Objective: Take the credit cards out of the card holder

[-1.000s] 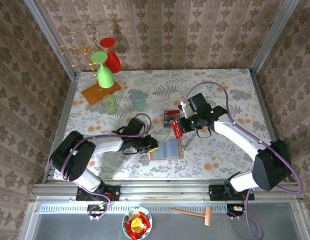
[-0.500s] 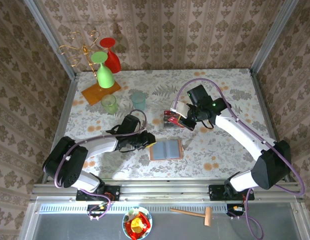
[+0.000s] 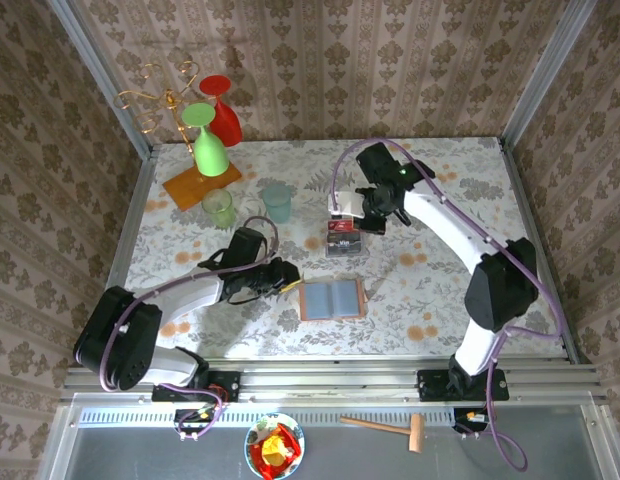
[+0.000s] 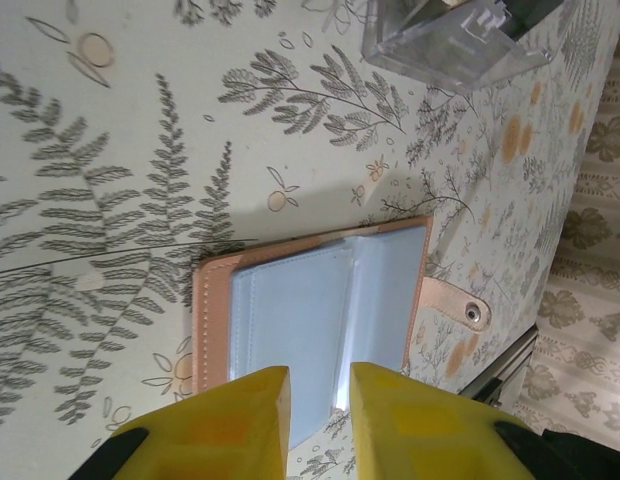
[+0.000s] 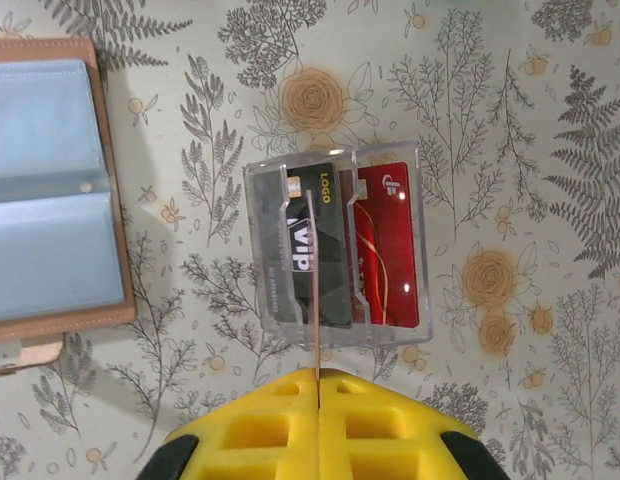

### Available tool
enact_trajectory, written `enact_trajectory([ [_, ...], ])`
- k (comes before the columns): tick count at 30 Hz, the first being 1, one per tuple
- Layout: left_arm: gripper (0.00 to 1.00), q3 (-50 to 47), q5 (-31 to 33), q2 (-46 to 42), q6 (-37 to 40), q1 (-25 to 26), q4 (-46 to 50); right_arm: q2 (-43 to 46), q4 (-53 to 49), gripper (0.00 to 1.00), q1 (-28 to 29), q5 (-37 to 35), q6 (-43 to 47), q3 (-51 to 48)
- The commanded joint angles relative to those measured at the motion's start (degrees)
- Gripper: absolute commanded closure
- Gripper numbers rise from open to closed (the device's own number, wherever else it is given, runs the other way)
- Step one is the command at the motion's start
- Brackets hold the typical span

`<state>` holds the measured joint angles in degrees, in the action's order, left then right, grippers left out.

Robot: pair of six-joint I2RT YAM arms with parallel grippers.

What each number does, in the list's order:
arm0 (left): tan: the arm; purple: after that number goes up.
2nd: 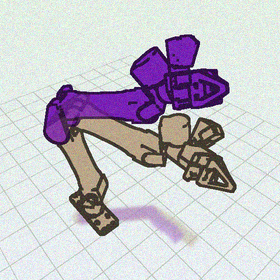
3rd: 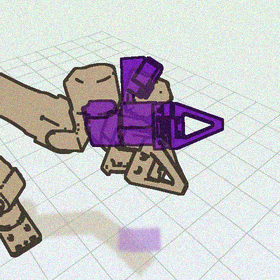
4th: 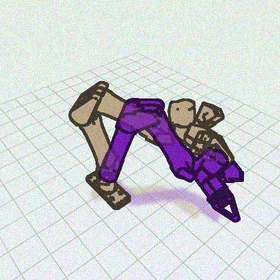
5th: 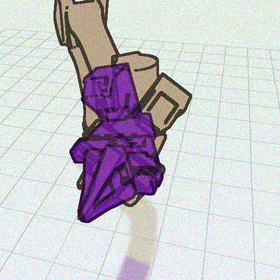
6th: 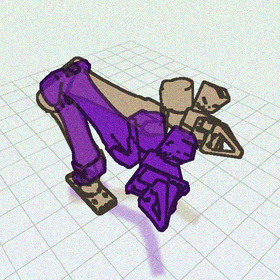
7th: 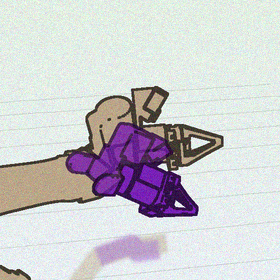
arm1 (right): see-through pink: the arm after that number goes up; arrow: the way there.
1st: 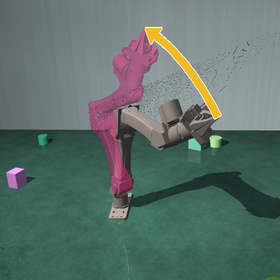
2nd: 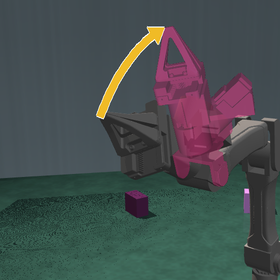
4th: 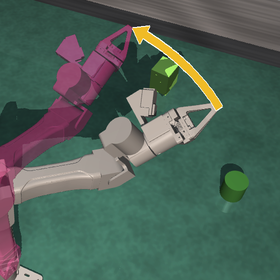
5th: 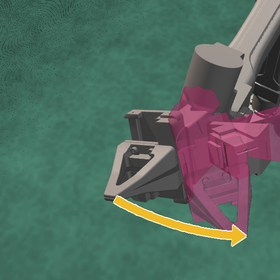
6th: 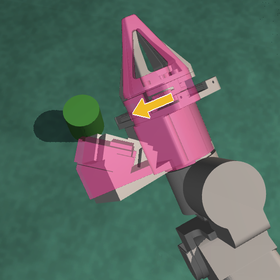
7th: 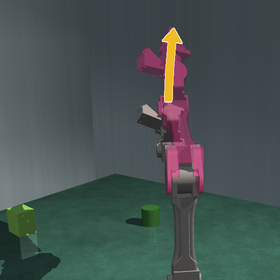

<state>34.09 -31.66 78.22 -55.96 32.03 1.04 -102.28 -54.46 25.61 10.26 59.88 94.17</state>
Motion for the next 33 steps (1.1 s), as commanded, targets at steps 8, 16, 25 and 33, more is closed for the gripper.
enact_trajectory([
  [8, 0.76, -1.3, 0.1, -1.7, 1.7, -2.8, 3.8, -14.5, -12.0, 1.0, -2.3, 1.6, 5.0, 17.7],
  [16, 0.76, -1.4, 0.0, -1.7, 1.7, -4.2, 4.0, -23.0, -17.9, 1.0, -2.8, 3.4, 6.0, 28.7],
  [25, 0.76, -2.0, -0.1, -2.4, 1.9, -5.0, 4.1, -28.7, -22.3, 1.0, -2.8, 4.2, 5.8, 36.1],
  [33, 0.76, -2.6, -0.5, -2.8, 2.0, -5.5, 4.1, -31.2, -22.1, 1.0, -2.7, 3.6, 4.6, 36.8],
])
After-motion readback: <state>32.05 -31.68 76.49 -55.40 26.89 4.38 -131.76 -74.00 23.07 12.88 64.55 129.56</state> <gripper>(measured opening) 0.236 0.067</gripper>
